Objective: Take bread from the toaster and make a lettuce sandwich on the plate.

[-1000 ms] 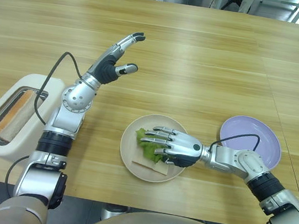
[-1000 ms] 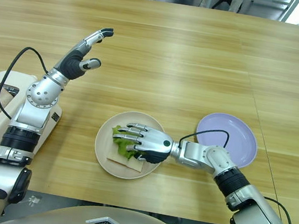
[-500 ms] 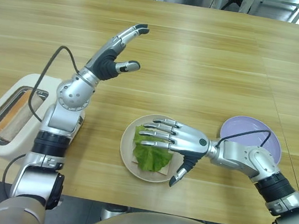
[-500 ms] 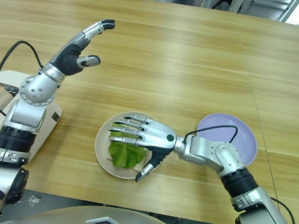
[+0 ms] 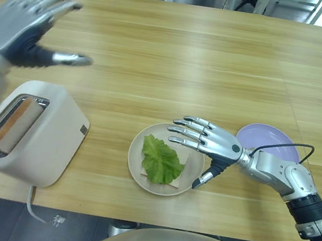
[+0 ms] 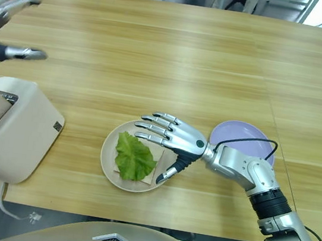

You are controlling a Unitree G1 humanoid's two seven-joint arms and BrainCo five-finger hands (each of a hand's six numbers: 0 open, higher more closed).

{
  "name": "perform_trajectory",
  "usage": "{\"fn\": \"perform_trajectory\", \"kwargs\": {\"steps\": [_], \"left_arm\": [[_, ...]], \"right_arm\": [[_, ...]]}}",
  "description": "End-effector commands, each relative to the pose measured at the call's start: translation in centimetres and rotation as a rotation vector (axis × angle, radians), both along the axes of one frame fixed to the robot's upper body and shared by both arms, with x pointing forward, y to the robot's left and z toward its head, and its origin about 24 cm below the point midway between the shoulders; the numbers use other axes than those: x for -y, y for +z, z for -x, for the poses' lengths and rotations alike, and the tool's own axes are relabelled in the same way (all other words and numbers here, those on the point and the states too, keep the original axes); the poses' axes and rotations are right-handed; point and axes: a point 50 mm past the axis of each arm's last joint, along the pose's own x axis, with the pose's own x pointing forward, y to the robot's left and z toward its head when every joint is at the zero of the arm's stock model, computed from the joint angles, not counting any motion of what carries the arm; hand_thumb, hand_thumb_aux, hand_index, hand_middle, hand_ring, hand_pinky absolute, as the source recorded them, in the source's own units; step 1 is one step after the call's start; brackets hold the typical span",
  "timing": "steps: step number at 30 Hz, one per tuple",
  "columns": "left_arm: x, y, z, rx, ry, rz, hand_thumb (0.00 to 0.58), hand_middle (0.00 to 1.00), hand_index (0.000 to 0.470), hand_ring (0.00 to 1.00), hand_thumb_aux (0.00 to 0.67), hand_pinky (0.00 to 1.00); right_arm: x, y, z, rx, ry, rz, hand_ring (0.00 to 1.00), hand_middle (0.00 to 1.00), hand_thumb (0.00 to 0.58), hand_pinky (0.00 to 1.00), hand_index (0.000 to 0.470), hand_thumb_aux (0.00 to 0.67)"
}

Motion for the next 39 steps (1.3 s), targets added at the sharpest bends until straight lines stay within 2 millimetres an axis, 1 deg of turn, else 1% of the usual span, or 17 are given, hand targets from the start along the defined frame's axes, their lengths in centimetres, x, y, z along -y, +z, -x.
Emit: {"fn": "perform_trajectory", "kwargs": {"steps": [1, 5, 7, 11, 15, 28, 34, 35, 36, 37, 38, 39], "left_arm": [[-3.0, -1.3, 2.7, -0.23, 0.167, -0.086, 0.0, 0.0, 0.0, 0.0, 0.0, 0.0], [-5.3, -2.6, 5.1, -0.395, 0.29, -0.103, 0.0, 0.0, 0.0, 0.0, 0.0, 0.0], [-6.1, -3.1, 5.9, -0.435, 0.348, -0.089, 0.0, 0.0, 0.0, 0.0, 0.0, 0.0], [-7.3, -4.2, 6.9, -0.489, 0.431, -0.051, 0.0, 0.0, 0.0, 0.0, 0.0, 0.0], [-8.0, -4.5, 7.5, -0.499, 0.47, -0.035, 0.0, 0.0, 0.0, 0.0, 0.0, 0.0], [-6.8, -4.9, 7.4, -0.538, 0.385, -0.033, 0.0, 0.0, 0.0, 0.0, 0.0, 0.0], [-5.9, -5.2, 7.1, -0.553, 0.329, -0.028, 0.0, 0.0, 0.0, 0.0, 0.0, 0.0], [-5.8, -5.2, 7.1, -0.556, 0.326, -0.029, 0.368, 0.0, 0.182, 0.0, 0.265, 0.0], [-5.8, -5.2, 7.1, -0.559, 0.324, -0.028, 0.456, 0.0, 0.247, 0.0, 0.36, 0.0], [-5.8, -5.3, 7.1, -0.564, 0.321, -0.026, 0.456, 0.0, 0.247, 0.0, 0.36, 0.0], [-5.8, -5.4, 7.1, -0.57, 0.317, -0.023, 0.58, 0.0, 0.46, 0.0, 0.67, 0.0], [-5.8, -5.4, 7.2, -0.574, 0.314, -0.02, 0.58, 0.0, 0.46, 0.0, 0.67, 0.0]], "right_arm": [[0.3, 0.1, -0.1, 0.011, -0.024, 0.006, 0.0, 0.0, 0.0, 0.0, 0.0, 0.0], [0.1, 0.2, -0.4, 0.017, -0.031, 0.005, 0.0, 0.0, 0.0, 0.0, 0.0, 0.0], [-0.1, 0.3, -0.5, 0.022, -0.023, 0.005, 0.0, 0.0, 0.0, 0.0, 0.0, 0.0], [-0.4, 0.3, -0.6, 0.027, -0.019, 0.006, 0.0, 0.0, 0.0, 0.0, 0.0, 0.0], [-0.5, 0.2, -0.7, 0.025, -0.017, 0.004, 0.0, 0.0, 0.0, 0.0, 0.0, 0.0], [-0.6, 0.1, -0.7, 0.017, -0.022, -0.01, 0.0, 0.0, 0.0, 0.0, 0.0, 0.0], [-0.6, 0.0, -0.8, 0.013, -0.025, -0.013, 0.0, 0.0, 0.0, 0.0, 0.0, 0.0], [-0.6, 0.0, -0.8, 0.012, -0.025, -0.014, 0.0, 0.0, 0.0, 0.0, 0.0, 0.0], [-0.6, 0.0, -0.8, 0.012, -0.025, -0.015, 0.0, 0.0, 0.0, 0.0, 0.0, 0.0], [-0.6, 0.1, -0.9, 0.013, -0.025, -0.017, 0.0, 0.0, 0.0, 0.0, 0.0, 0.0], [-0.6, 0.1, -0.9, 0.013, -0.025, -0.018, 0.0, 0.0, 0.0, 0.0, 0.0, 0.0], [-0.6, 0.1, -0.9, 0.013, -0.026, -0.019, 0.0, 0.0, 0.0, 0.0, 0.0, 0.0]]}}
